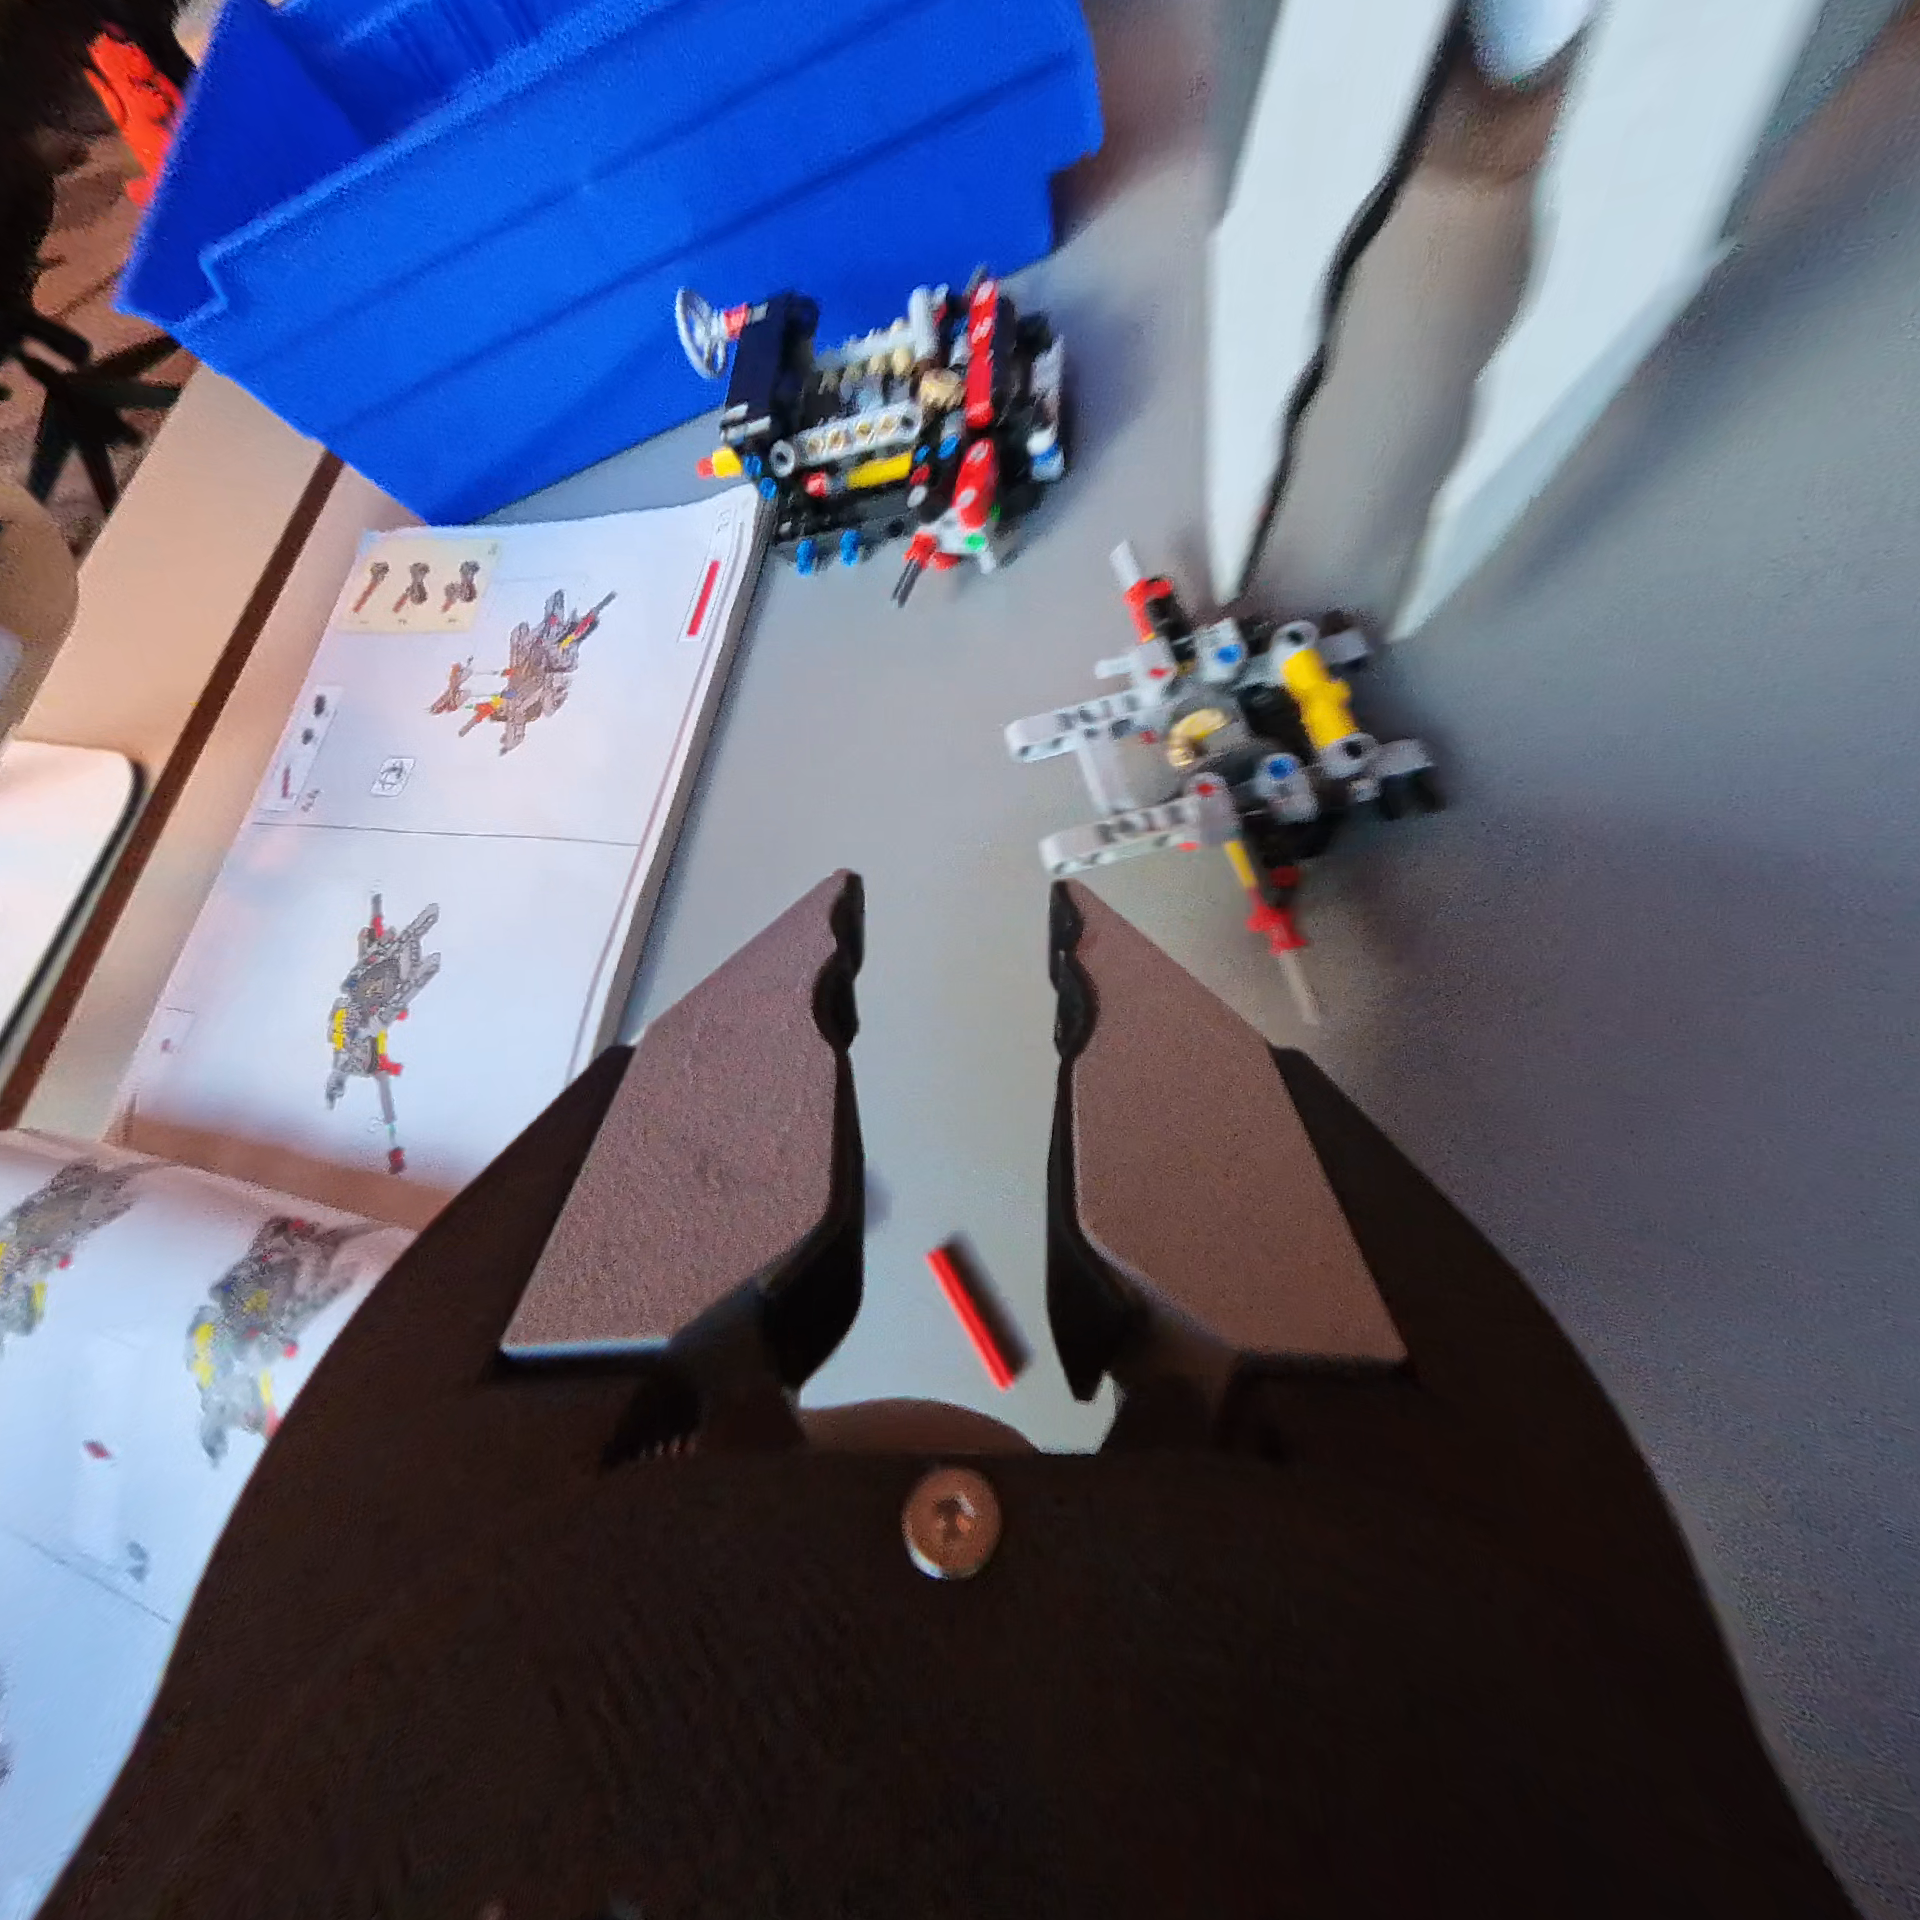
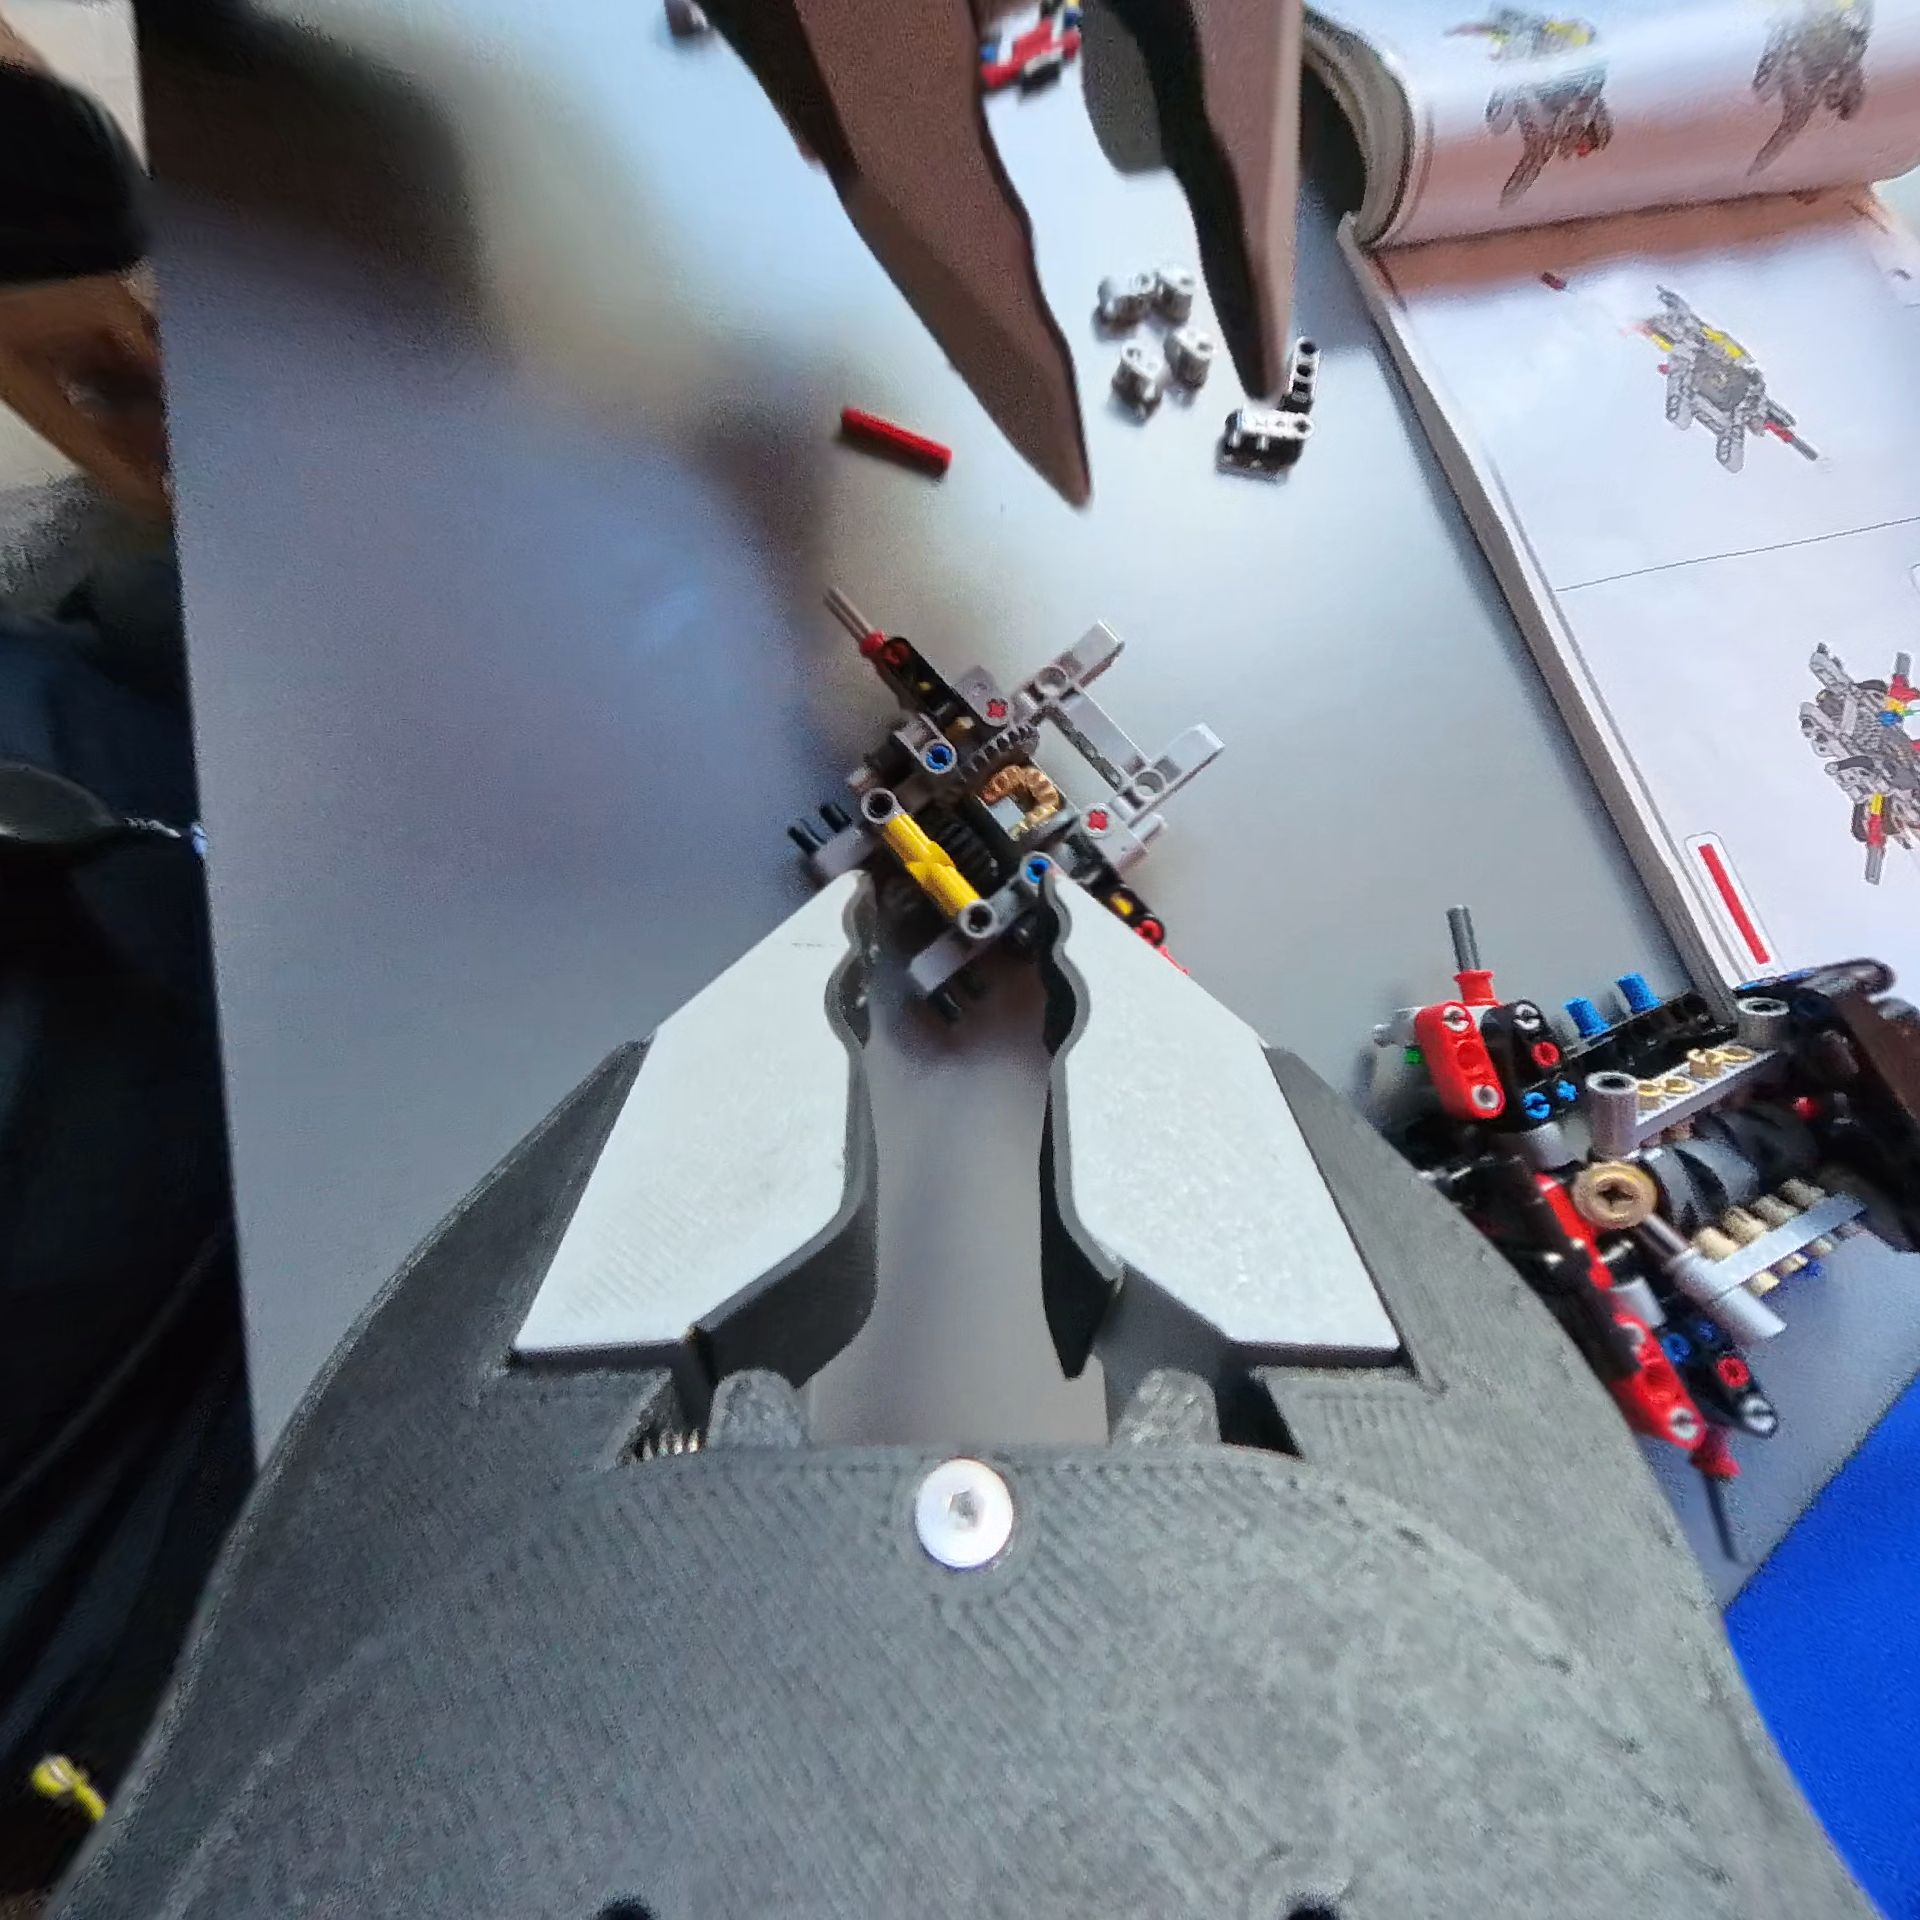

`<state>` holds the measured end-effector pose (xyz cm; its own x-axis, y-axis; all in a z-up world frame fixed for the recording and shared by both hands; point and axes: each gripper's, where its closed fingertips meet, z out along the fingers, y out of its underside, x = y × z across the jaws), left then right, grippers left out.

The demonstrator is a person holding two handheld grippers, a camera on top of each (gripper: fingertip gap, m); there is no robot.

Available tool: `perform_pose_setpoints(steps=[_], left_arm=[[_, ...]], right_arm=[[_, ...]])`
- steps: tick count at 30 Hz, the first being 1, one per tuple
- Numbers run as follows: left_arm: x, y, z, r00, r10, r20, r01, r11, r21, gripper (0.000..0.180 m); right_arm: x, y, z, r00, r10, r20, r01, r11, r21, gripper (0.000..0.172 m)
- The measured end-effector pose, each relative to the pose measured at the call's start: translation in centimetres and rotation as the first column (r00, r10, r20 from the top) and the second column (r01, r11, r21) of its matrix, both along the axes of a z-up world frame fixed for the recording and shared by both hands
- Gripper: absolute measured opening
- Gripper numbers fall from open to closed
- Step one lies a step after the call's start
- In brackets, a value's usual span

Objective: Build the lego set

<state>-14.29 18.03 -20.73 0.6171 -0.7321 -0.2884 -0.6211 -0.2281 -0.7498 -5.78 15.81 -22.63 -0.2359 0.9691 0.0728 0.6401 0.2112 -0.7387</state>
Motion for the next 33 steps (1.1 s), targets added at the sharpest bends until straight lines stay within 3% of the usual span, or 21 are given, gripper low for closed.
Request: perform_pose_setpoints(steps=[7, 10, 13, 16, 19, 21, 25, 29, 33], left_arm=[[3.3, -1.1, -3.6, 0.979, -0.200, -0.044, 0.186, 0.957, -0.224, 0.033], [3.5, -3.2, -4.5, 0.979, -0.196, -0.063, 0.170, 0.942, -0.288, 0.020], [4.0, -6.5, -5.0, 0.980, -0.184, -0.079, 0.146, 0.926, -0.347, 0.025], [4.7, -8.3, -3.8, 0.982, -0.185, -0.033, 0.167, 0.938, -0.304, 0.025], [4.5, -6.3, -1.3, 0.992, -0.121, 0.025, 0.123, 0.974, -0.192, 0.028], [4.0, -3.9, -0.4, 0.997, -0.069, 0.015, 0.070, 0.990, -0.119, 0.041], [5.1, -2.8, -2.4, 0.995, -0.081, -0.049, 0.069, 0.974, -0.215, 0.037], [6.0, -5.5, -4.7, 0.990, -0.104, -0.098, 0.067, 0.944, -0.323, 0.021], [9.8, -10.4, -3.3, 0.972, -0.204, 0.115, 0.233, 0.896, -0.379, 0.022]], right_arm=[[1.3, -1.3, -0.5, 0.991, -0.134, -0.030, 0.132, 0.990, -0.047, 0.032], [2.0, -0.7, -1.1, 0.979, -0.203, -0.024, 0.202, 0.978, -0.055, 0.033], [3.0, -0.2, -0.8, 0.974, -0.224, -0.046, 0.222, 0.974, -0.046, 0.031], [3.9, -0.6, -0.2, 0.972, -0.223, -0.066, 0.215, 0.970, -0.114, 0.034], [4.4, -1.7, 0.6, 0.966, -0.247, -0.072, 0.229, 0.954, -0.191, 0.040], [4.1, -2.6, 0.9, 0.959, -0.272, -0.086, 0.248, 0.944, -0.218, 0.040], [3.3, -3.2, -0.1, 0.936, -0.341, -0.089, 0.321, 0.928, -0.189, 0.042], [3.5, -3.4, -1.2, 0.924, -0.377, -0.064, 0.357, 0.911, -0.207, 0.046], [4.1, -2.9, -1.0, 0.922, -0.380, -0.072, 0.362, 0.914, -0.182, 0.048]])
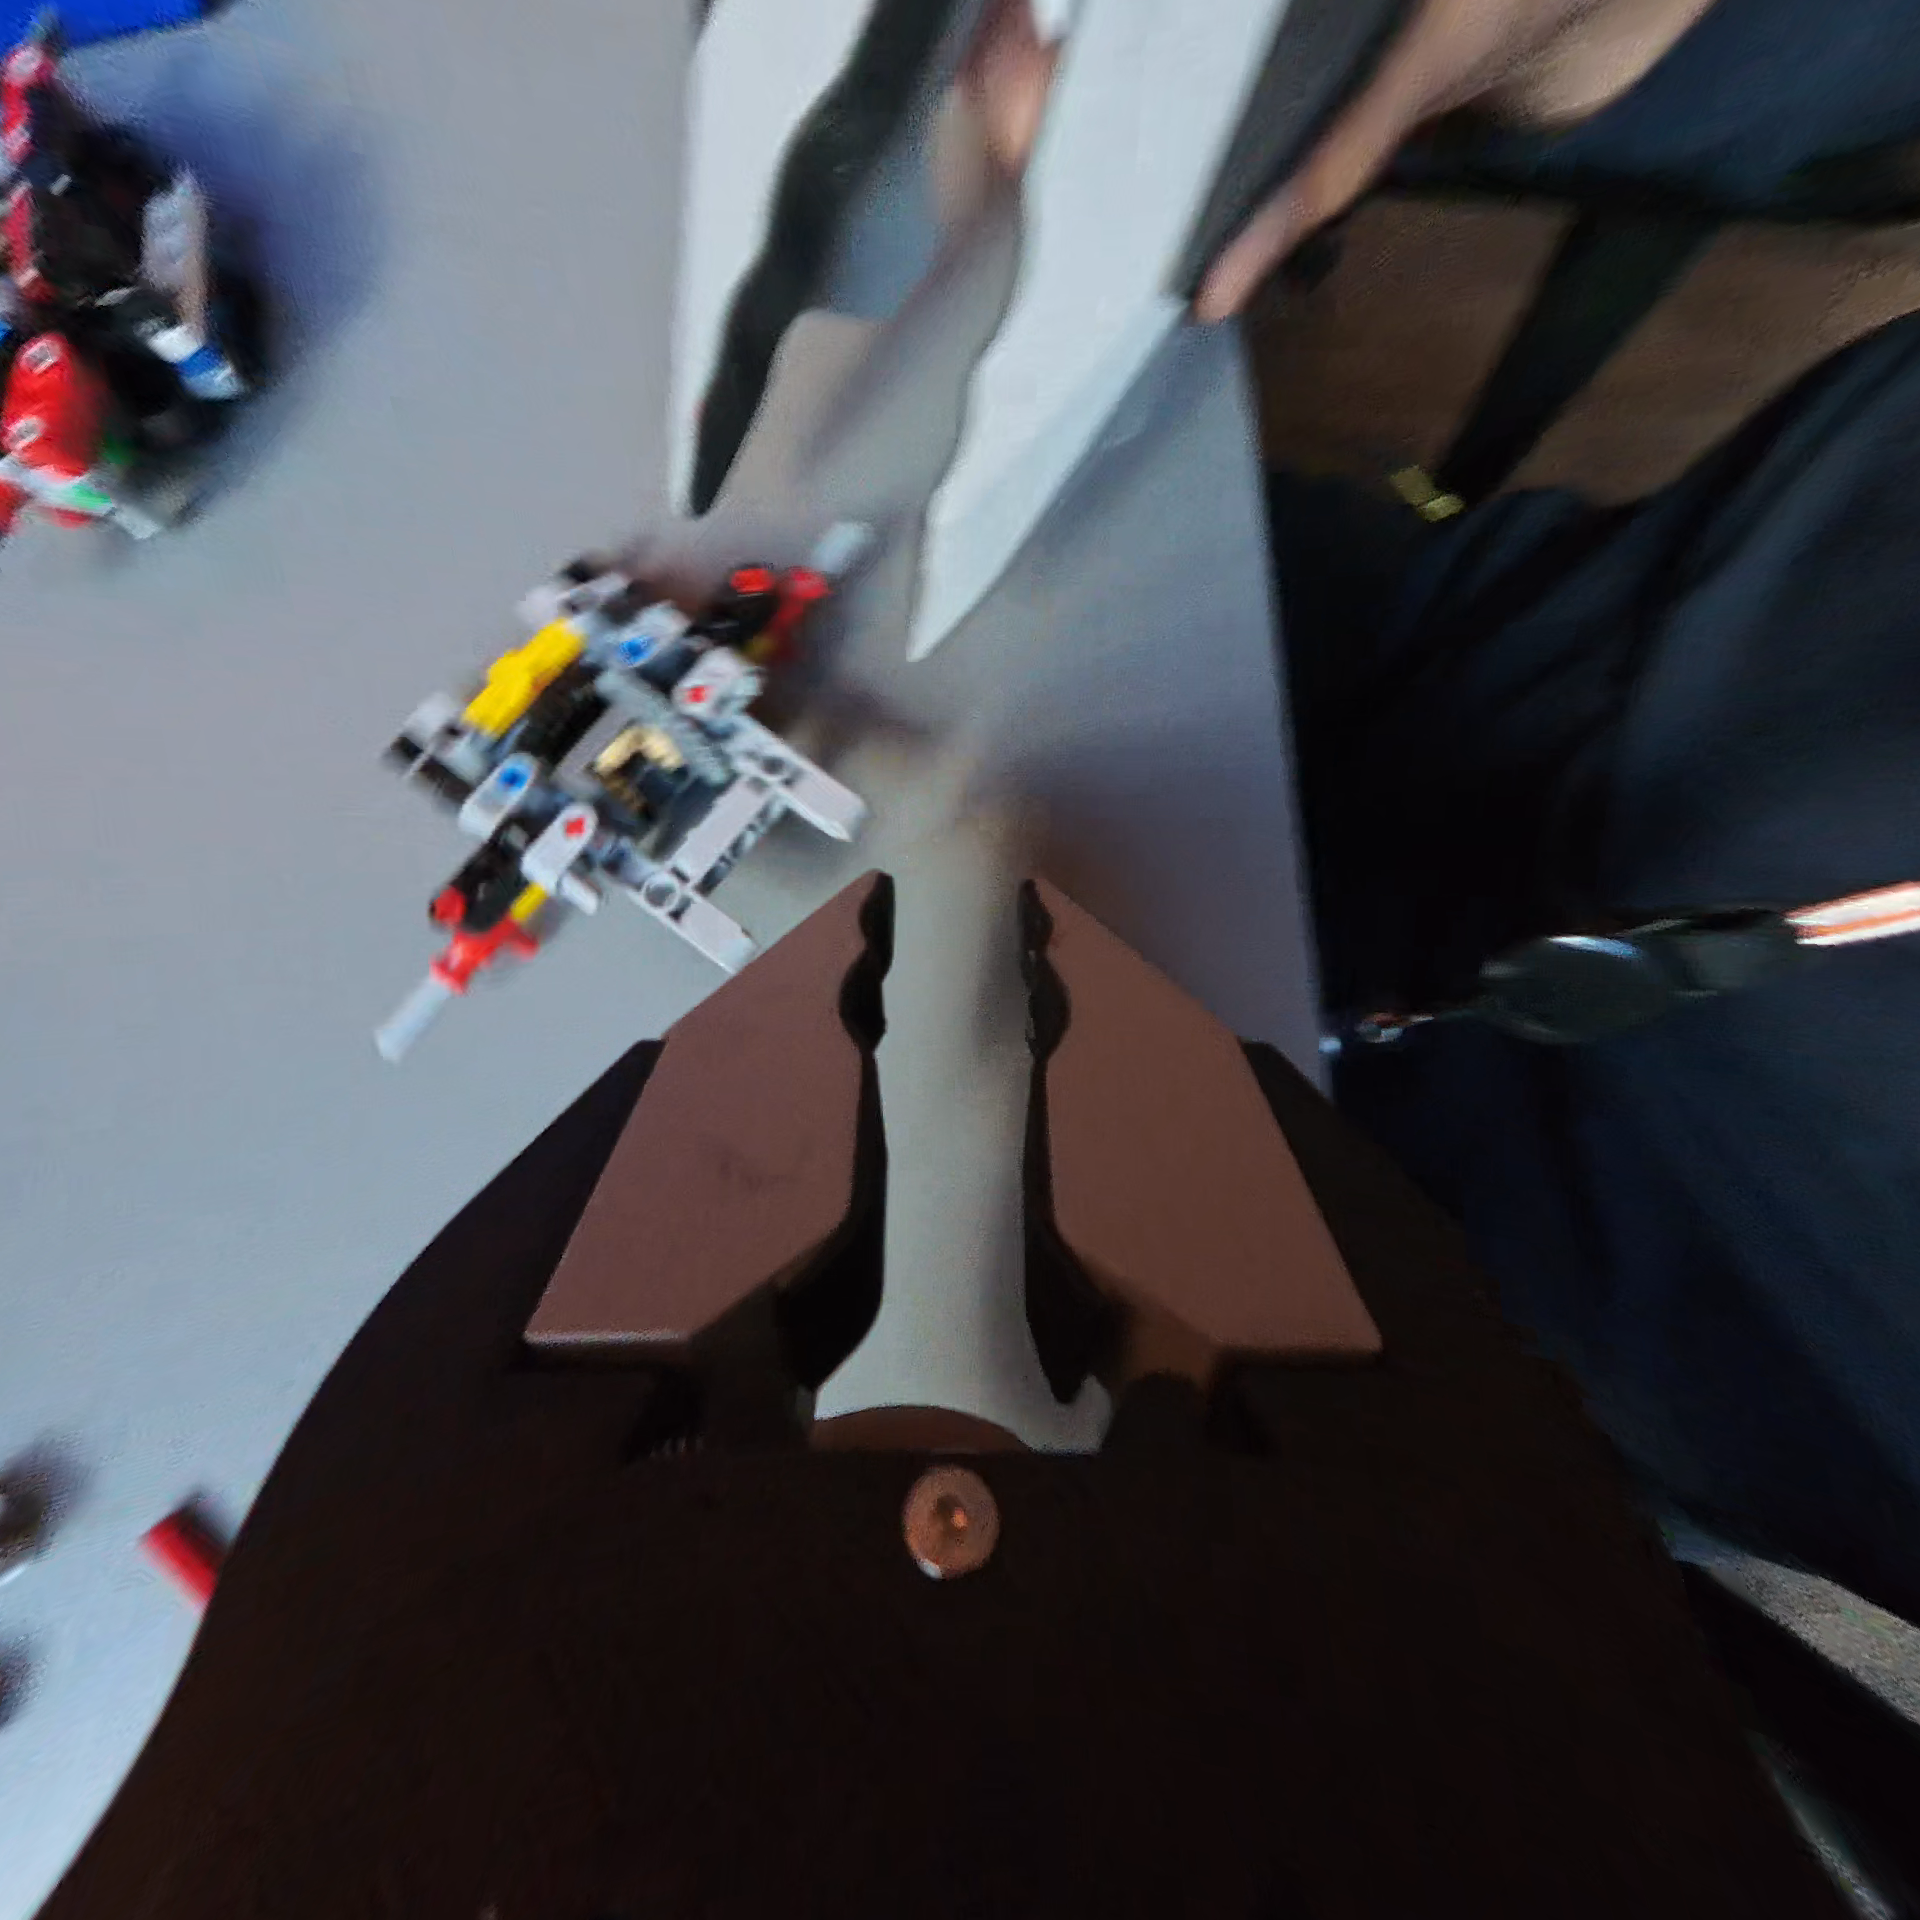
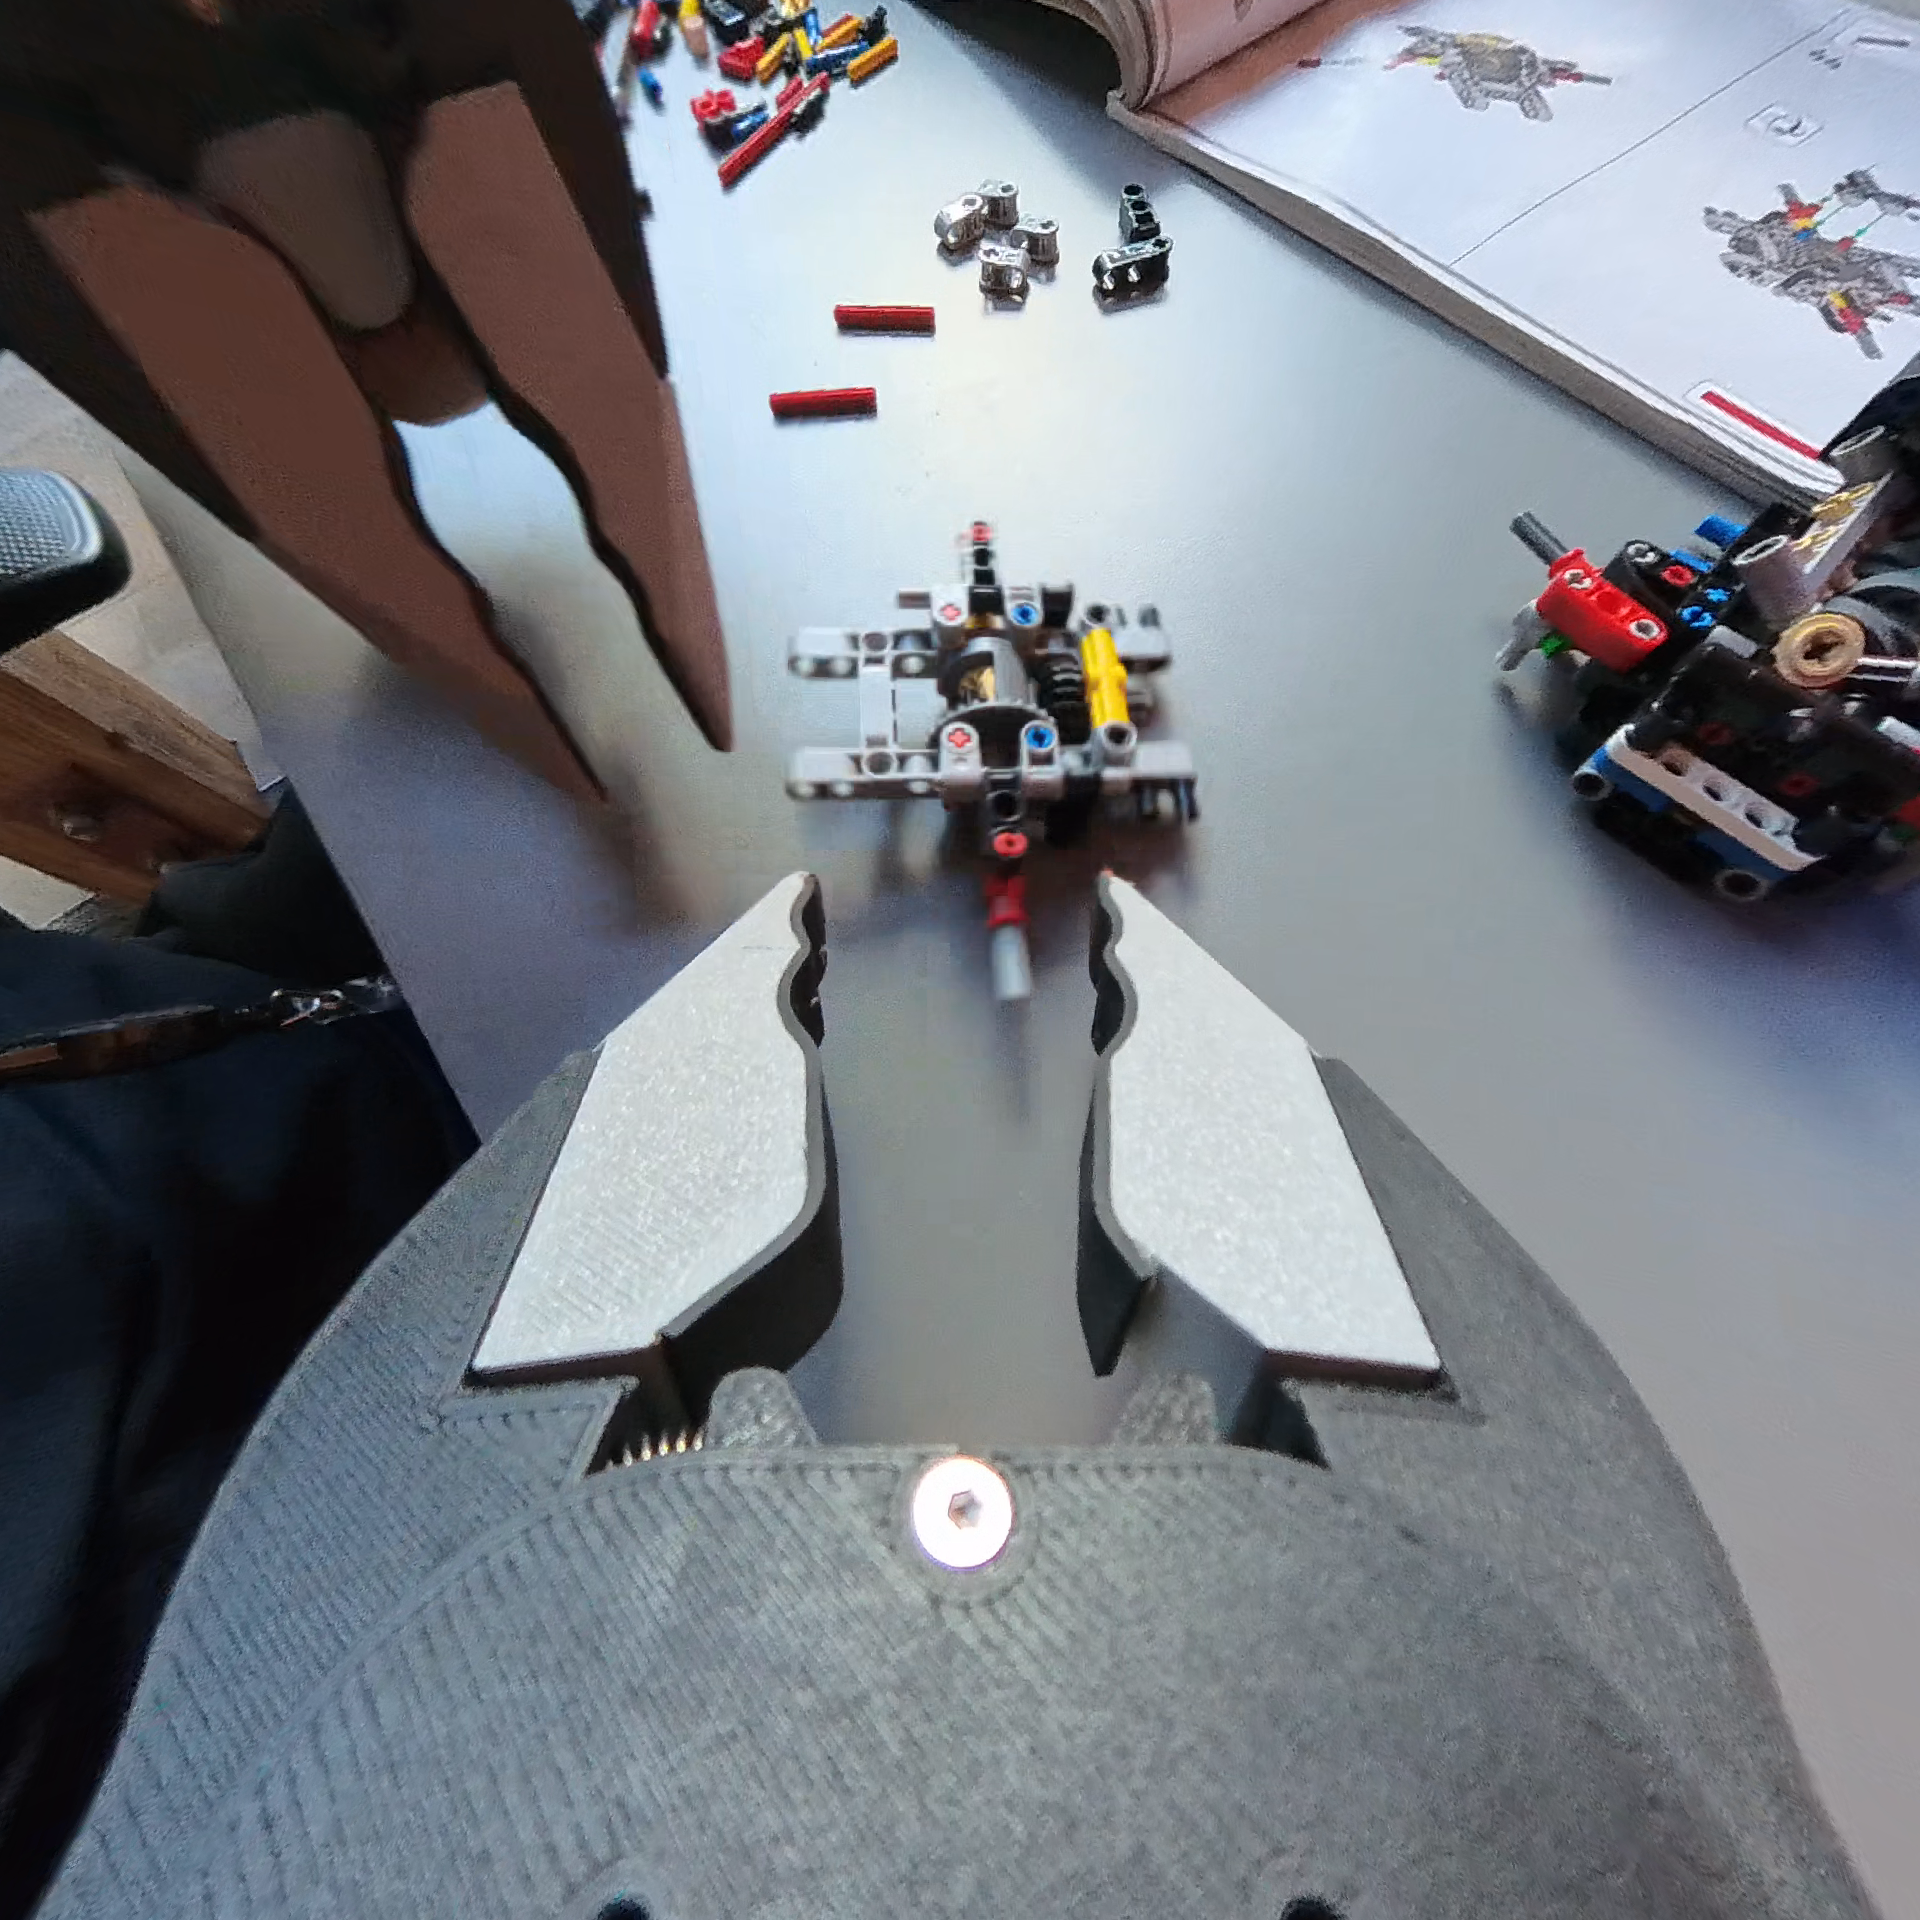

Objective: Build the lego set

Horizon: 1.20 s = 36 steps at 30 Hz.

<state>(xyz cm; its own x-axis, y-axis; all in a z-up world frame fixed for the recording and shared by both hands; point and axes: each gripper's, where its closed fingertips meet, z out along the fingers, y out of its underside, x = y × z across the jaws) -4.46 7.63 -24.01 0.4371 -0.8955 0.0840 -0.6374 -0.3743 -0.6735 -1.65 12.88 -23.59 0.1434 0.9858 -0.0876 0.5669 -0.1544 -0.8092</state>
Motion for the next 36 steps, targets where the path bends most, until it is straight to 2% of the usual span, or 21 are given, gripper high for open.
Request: perform_pose_setpoints(steps=[2, 7, 9, 11, 12, 14, 16, 20, 25, 31, 36], left_arm=[[0.1, -0.1, 0.8, 1.000, 0.023, 0.020, -0.024, 0.999, 0.024, 0.022], [-2.6, 4.3, 2.5, 0.975, 0.217, -0.041, -0.205, 0.957, 0.203, 0.034], [-3.5, 5.7, 2.8, 0.966, 0.247, -0.075, -0.217, 0.936, 0.278, 0.035], [-3.5, 6.3, 3.0, 0.973, 0.211, -0.094, -0.173, 0.936, 0.307, 0.035], [-3.5, 6.6, 2.7, 0.977, 0.188, -0.102, -0.151, 0.943, 0.297, 0.037], [-2.9, 6.2, 1.2, 0.987, 0.101, -0.128, -0.075, 0.979, 0.191, 0.052], [-2.5, 6.0, 0.1, 0.989, 0.053, -0.135, -0.040, 0.994, 0.099, 0.059], [-1.6, 6.5, 0.3, 0.994, -0.007, -0.107, 0.016, 0.996, 0.087, 0.050], [-1.0, 7.0, 1.0, 0.993, -0.048, -0.107, 0.058, 0.994, 0.093, 0.039], [-0.3, 7.5, -0.1, 0.971, -0.083, -0.223, 0.108, 0.989, 0.101, 0.040], [-0.1, 7.3, -0.6, 0.971, -0.092, -0.219, 0.105, 0.993, 0.050, 0.041]], right_arm=[[0.2, -0.3, 0.2, 0.999, 0.048, -0.008, -0.048, 0.999, -0.001, 0.047], [0.5, 0.6, 0.4, 0.991, 0.131, 0.000, -0.130, 0.988, 0.082, 0.046], [0.6, 1.3, 0.6, 0.986, 0.164, 0.013, -0.165, 0.979, 0.123, 0.046], [0.4, 2.1, 1.0, 0.979, 0.201, 0.013, -0.201, 0.969, 0.145, 0.046], [0.2, 2.3, 1.2, 0.974, 0.228, 0.004, -0.226, 0.964, 0.143, 0.046], [-0.5, 2.0, 1.2, 0.952, 0.305, 0.008, -0.303, 0.943, 0.136, 0.047], [-1.1, 2.7, 0.4, 0.944, 0.326, 0.055, -0.331, 0.926, 0.180, 0.044], [-1.8, 2.2, -0.8, 0.901, 0.427, 0.075, -0.434, 0.889, 0.149, 0.043], [-2.4, 2.6, -0.8, 0.889, 0.455, 0.055, -0.457, 0.875, 0.159, 0.034], [-2.4, 2.4, -0.5, 0.887, 0.460, 0.031, -0.460, 0.877, 0.139, 0.033], [-2.4, 2.3, -0.7, 0.885, 0.464, 0.043, -0.465, 0.874, 0.141, 0.030]])
